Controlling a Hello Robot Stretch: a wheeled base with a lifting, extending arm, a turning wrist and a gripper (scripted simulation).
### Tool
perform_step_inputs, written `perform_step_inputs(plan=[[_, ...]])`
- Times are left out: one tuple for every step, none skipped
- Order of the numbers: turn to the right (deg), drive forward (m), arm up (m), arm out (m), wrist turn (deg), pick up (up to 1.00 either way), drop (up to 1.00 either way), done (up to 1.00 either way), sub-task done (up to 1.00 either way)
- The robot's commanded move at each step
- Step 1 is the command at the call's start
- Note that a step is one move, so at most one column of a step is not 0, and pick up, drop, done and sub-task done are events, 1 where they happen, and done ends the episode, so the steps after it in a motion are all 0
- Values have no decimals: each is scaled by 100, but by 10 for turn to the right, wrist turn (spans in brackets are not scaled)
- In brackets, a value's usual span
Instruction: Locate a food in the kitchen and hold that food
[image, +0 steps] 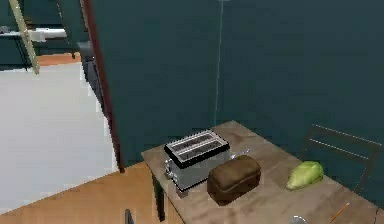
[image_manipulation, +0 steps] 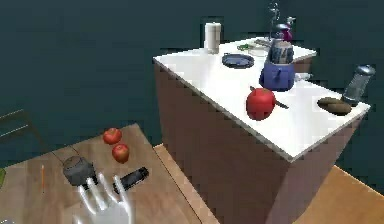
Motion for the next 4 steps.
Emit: perform_step_inputs(plan=[[-450,0,0,0,0,0,0,0,0],[-270,0,0,0,0,0,0,0,0],[0,0,50,0,0,0,0,0,0],[0,0,30,0,0,0,0,0,0]])
